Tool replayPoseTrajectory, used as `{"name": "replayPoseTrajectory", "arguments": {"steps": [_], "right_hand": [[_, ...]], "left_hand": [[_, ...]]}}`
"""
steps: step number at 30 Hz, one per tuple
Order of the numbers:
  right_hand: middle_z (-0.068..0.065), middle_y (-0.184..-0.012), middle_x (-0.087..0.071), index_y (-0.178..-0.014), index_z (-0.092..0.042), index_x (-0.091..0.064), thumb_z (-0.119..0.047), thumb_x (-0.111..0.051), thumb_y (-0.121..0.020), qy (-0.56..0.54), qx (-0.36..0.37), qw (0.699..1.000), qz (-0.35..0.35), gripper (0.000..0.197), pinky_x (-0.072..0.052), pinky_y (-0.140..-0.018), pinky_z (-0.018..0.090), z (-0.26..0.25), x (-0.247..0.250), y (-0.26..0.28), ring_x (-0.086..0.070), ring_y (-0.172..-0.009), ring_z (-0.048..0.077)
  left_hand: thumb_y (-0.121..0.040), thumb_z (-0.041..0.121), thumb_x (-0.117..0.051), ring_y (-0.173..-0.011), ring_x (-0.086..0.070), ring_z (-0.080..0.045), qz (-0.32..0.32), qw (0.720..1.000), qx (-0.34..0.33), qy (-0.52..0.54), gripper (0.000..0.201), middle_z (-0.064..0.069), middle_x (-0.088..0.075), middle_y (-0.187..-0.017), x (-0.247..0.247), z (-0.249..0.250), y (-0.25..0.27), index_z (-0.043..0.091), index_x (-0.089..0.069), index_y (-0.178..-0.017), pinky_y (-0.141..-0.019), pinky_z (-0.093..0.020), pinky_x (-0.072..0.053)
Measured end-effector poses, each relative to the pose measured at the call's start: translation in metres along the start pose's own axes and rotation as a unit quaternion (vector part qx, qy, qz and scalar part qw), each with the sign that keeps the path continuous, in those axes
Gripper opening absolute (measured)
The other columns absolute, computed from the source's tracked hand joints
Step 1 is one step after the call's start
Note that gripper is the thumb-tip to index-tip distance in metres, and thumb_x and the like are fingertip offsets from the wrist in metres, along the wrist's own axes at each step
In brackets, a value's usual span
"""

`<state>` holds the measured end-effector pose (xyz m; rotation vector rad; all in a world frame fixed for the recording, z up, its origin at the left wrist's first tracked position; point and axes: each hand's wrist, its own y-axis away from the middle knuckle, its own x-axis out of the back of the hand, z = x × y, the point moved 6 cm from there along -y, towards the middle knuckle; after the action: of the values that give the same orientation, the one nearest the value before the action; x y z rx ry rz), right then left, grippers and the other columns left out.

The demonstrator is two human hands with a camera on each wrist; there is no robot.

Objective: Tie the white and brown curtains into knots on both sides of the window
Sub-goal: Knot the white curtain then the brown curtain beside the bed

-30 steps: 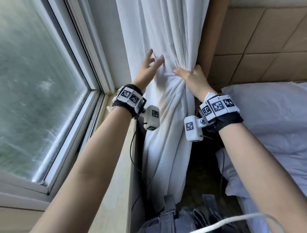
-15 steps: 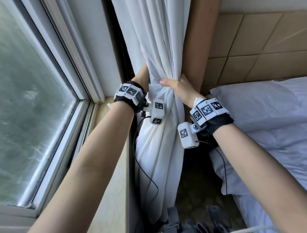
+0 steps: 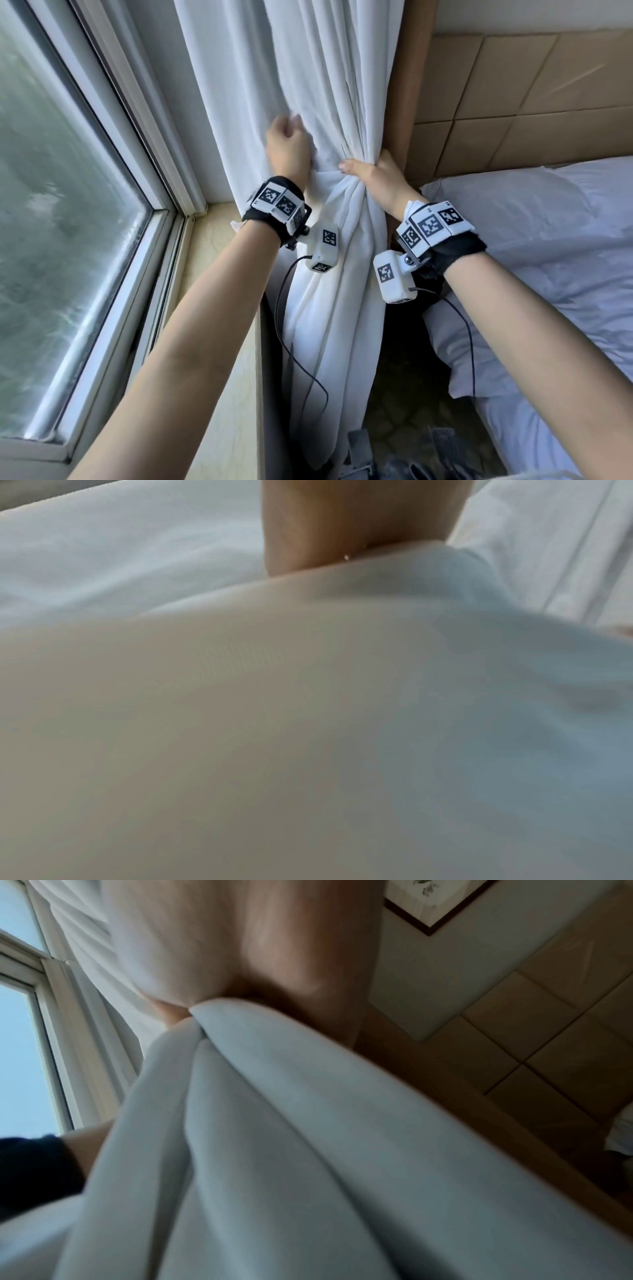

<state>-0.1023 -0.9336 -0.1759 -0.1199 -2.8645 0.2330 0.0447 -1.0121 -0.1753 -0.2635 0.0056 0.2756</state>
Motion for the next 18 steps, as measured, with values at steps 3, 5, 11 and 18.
{"name": "replayPoseTrajectory", "arguments": {"steps": [3,5,11,18], "right_hand": [[0.003,-0.105,-0.069,-0.106,-0.012,-0.066,-0.045,-0.064,-0.069,0.063,-0.021,0.996,0.052,0.05,-0.049,-0.096,0.041,0.013,0.005,-0.012,-0.065,-0.1,0.018],[0.003,-0.104,-0.068,-0.109,-0.013,-0.065,-0.057,-0.056,-0.062,0.106,-0.04,0.991,0.072,0.065,-0.051,-0.092,0.043,0.027,0.009,-0.025,-0.064,-0.098,0.022],[0.017,-0.111,-0.066,-0.113,-0.011,-0.063,-0.05,-0.052,-0.078,0.162,-0.058,0.98,0.103,0.054,-0.051,-0.091,0.043,0.003,0.009,-0.008,-0.061,-0.103,0.038],[0.024,-0.124,-0.058,-0.124,-0.005,-0.053,-0.03,-0.047,-0.091,0.246,-0.049,0.965,0.074,0.042,-0.046,-0.094,0.041,-0.001,0.013,-0.004,-0.053,-0.116,0.043]], "left_hand": [[-0.099,0.016,-0.042,-0.068,-0.048,-0.025,0.146,0.988,-0.047,-0.034,0.028,-0.003,-0.051,-0.066,0.032,-0.005,0.007,0.017,-0.041,-0.071,-0.064,-0.028,-0.035],[-0.1,0.014,-0.038,-0.066,-0.051,-0.021,0.189,0.975,-0.114,-0.027,0.023,-0.009,-0.053,-0.068,0.041,0.007,0.022,0.013,-0.041,-0.078,-0.063,-0.032,-0.035],[-0.096,0.009,-0.046,-0.054,-0.041,0.002,0.007,0.965,-0.257,-0.048,0.014,0.013,-0.038,-0.063,0.009,0.038,0.077,0.006,-0.04,-0.084,-0.051,-0.016,-0.029],[-0.079,0.005,-0.059,-0.065,-0.054,-0.007,-0.264,0.95,-0.165,-0.021,0.007,0.005,-0.055,-0.068,-0.036,0.06,0.072,0.01,-0.056,-0.078,-0.066,-0.022,-0.044]]}}
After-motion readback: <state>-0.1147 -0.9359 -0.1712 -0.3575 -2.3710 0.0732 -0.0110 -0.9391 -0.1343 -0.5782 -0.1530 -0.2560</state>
